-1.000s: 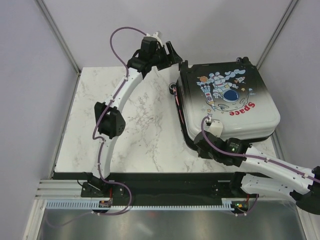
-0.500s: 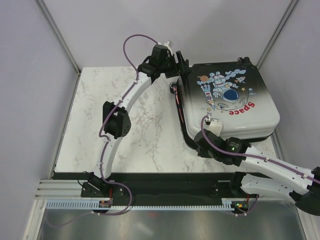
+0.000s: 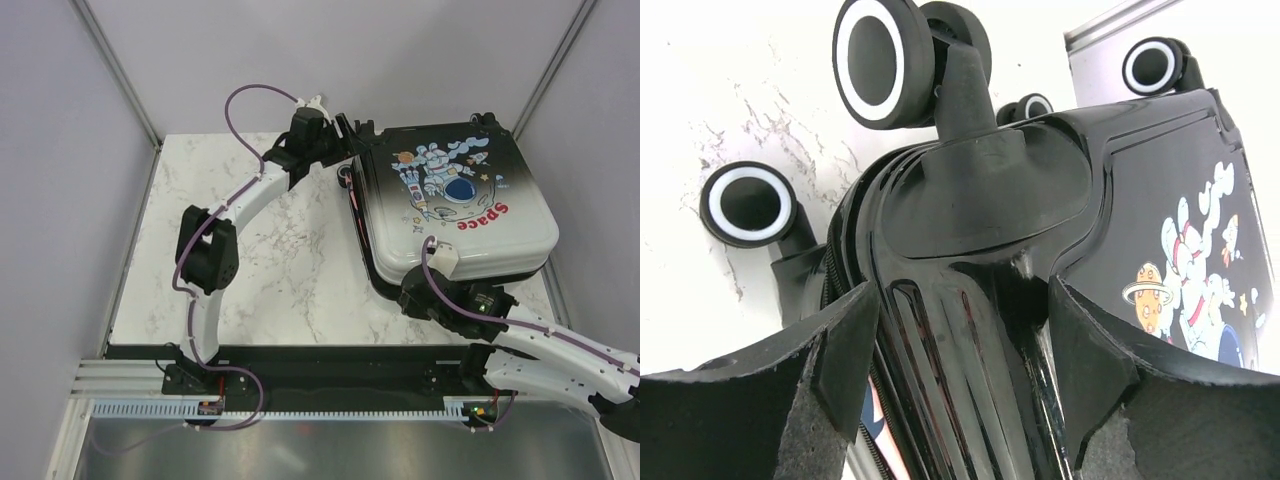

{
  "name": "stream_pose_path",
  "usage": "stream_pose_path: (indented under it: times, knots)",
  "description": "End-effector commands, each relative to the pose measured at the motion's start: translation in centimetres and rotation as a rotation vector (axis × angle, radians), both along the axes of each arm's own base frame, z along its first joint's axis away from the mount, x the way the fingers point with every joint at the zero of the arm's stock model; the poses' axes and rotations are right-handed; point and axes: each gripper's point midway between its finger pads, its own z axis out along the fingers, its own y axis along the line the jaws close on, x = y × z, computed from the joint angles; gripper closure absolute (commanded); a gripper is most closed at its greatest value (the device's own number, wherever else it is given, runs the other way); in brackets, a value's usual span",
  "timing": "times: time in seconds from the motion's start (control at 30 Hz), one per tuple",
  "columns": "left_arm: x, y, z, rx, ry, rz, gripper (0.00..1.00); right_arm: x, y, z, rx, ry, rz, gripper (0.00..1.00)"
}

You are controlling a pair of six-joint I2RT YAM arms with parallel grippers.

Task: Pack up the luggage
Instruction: Zip the luggage at the center of the board.

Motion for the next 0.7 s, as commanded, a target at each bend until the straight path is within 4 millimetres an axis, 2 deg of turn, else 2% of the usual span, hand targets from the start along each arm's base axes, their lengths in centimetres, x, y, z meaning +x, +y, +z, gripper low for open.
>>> stream_pose_path:
  times: [0.0,0.13,0.2,0.23,0.33,0.47,0.5,0.53,0.6,0.67]
  knots:
    - [-0.2,5.0,-6.5,0.148,0.135,0.133,0.28,-0.2,-4.0,-1.5,-0.141,0.004,-0.089,1.0]
    - [-1.0,5.3,-6.6,0.075,0.146,0.17,0.27,-0.3,-4.2,-1.4,-0.141,0.004,-0.095,1.0]
    - [-1.4,5.9,-4.7,-0.007,0.086,0.197,0.27,-0.4,-4.3,-1.4,-0.136,0.004,-0.099,1.0]
    - [-1.7,6.1,-6.0,-0.009,0.11,0.199,0.27,-0.4,-4.3,-1.4,-0.135,0.003,-0.099,1.0]
    - [-1.8,4.9,-6.9,0.01,0.137,0.121,0.28,-0.4,-4.4,-1.4,-0.134,0.003,-0.102,1.0]
    - [-2.5,3.6,-6.1,-0.007,0.119,0.052,0.27,-0.4,-4.4,-1.5,-0.139,0.003,-0.097,1.0]
    - [-2.6,3.9,-6.4,0.002,0.123,0.066,0.27,-0.4,-4.3,-1.5,-0.139,0.007,-0.095,1.0]
    - [-2.7,4.2,-5.8,0.006,0.108,0.076,0.27,-0.5,-4.3,-1.5,-0.141,0.008,-0.092,1.0]
    - [-2.8,5.3,-6.8,0.054,0.133,0.118,0.27,-0.5,-4.3,-1.4,-0.135,0.005,-0.093,1.0]
    - [-2.8,5.3,-7.7,0.072,0.144,0.103,0.28,-0.4,-4.3,-1.3,-0.132,0.001,-0.094,1.0]
